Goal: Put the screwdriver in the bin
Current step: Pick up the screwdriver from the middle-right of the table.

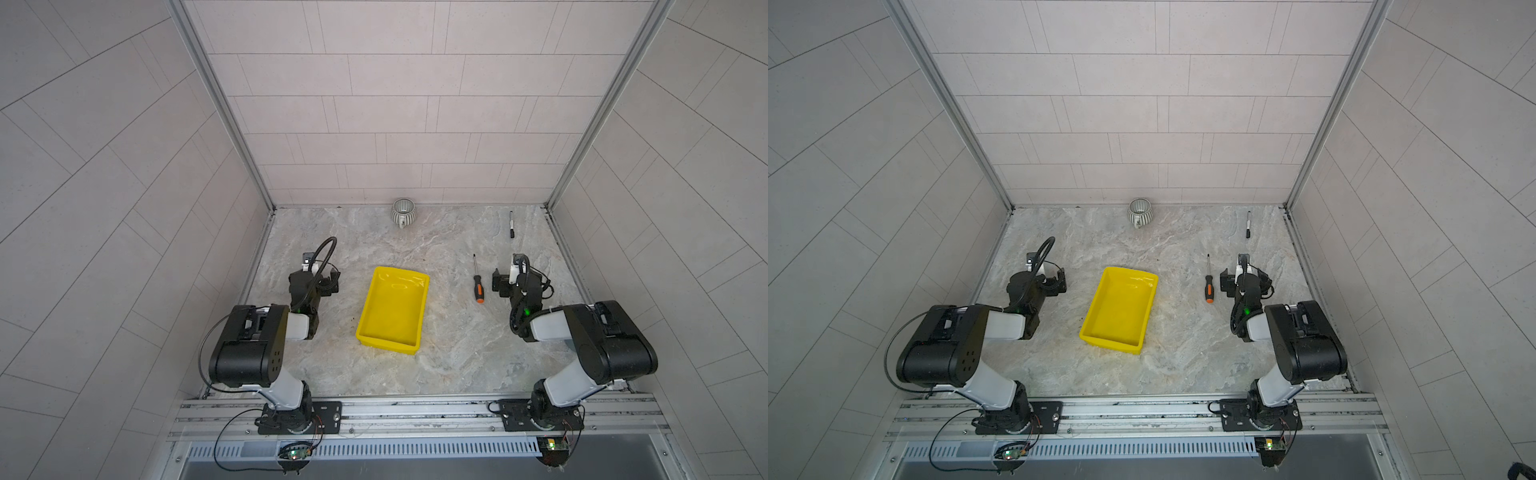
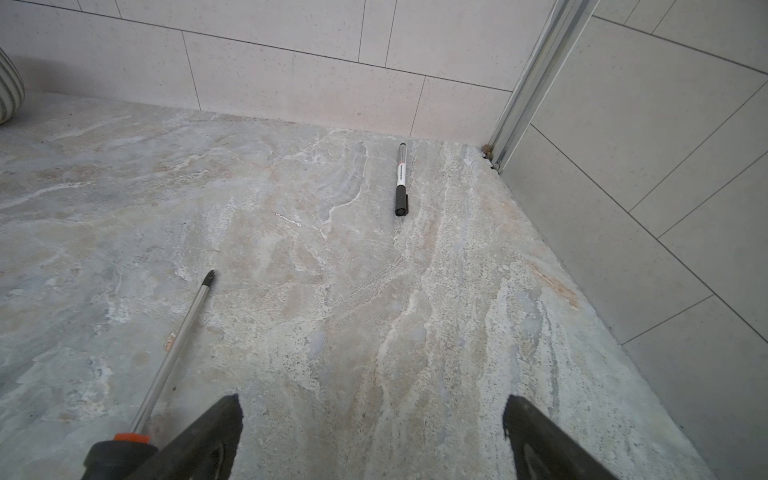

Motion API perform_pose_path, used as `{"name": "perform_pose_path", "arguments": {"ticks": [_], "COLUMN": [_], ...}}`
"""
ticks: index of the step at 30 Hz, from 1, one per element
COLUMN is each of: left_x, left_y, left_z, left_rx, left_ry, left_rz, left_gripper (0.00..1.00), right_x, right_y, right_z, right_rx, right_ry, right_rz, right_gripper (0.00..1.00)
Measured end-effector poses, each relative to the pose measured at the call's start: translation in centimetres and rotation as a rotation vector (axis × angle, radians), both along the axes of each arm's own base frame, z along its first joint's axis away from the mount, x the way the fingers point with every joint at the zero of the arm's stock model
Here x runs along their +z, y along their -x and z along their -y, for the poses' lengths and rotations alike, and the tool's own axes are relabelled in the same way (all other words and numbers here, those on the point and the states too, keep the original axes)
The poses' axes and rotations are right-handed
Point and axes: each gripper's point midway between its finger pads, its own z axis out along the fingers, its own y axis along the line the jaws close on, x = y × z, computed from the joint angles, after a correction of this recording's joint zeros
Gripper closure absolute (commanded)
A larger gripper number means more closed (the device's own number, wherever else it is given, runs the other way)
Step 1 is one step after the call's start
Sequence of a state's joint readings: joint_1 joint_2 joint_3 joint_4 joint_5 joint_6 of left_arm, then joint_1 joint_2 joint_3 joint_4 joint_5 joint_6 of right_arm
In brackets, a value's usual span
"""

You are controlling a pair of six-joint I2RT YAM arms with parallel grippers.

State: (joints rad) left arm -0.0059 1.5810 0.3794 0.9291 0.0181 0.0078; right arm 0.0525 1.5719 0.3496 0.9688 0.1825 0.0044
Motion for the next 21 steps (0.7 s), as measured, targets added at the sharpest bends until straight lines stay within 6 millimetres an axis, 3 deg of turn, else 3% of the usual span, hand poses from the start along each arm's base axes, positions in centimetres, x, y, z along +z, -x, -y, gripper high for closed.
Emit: {"name": "perform_pose_path", "arguments": {"ticks": [5, 8, 10, 12, 14, 16, 18, 19, 21], "left_x": [0.1, 0.9, 3.6, 8.1, 12.8, 16.6, 17.9, 18.0, 16.7], "left_y": [0.1, 1.4, 2.7, 3.8, 5.4, 7.6, 9.5, 10.4, 11.5], "left_z": [0.1, 0.0, -0.1, 0.4, 1.9, 3.8, 5.0, 5.3, 5.1], "left_rx": [-0.006, 0.002, 0.021, 0.018, -0.025, -0.085, -0.13, -0.139, -0.115], "left_ry": [0.001, -0.001, -0.001, 0.009, 0.043, 0.117, 0.199, 0.242, 0.298], "left_rz": [0.004, 0.02, 0.07, 0.179, 0.297, 0.394, 0.418, 0.408, 0.336], "left_gripper": [0.0, 0.0, 0.0, 0.0, 0.0, 0.0, 0.0, 0.0, 0.0], "right_x": [0.0, 0.4, 0.8, 1.5, 3.9, 7.8, 12.7, 15.4, 18.3], "right_y": [0.0, 0.3, 1.8, 3.8, 5.7, 7.2, 8.7, 9.7, 12.3], "right_z": [0.0, 0.0, 0.0, -0.8, -3.0, -5.6, -6.1, -5.3, -3.3], "right_rx": [0.0, -0.008, -0.032, -0.039, -0.005, 0.048, 0.044, 0.009, -0.059], "right_ry": [0.0, 0.003, 0.02, 0.055, 0.096, 0.09, 0.006, -0.063, -0.2], "right_rz": [0.001, 0.027, 0.057, 0.086, 0.147, 0.225, 0.297, 0.342, 0.411], "right_gripper": [0.01, 0.01, 0.01, 0.01, 0.01, 0.01, 0.01, 0.01, 0.01]}}
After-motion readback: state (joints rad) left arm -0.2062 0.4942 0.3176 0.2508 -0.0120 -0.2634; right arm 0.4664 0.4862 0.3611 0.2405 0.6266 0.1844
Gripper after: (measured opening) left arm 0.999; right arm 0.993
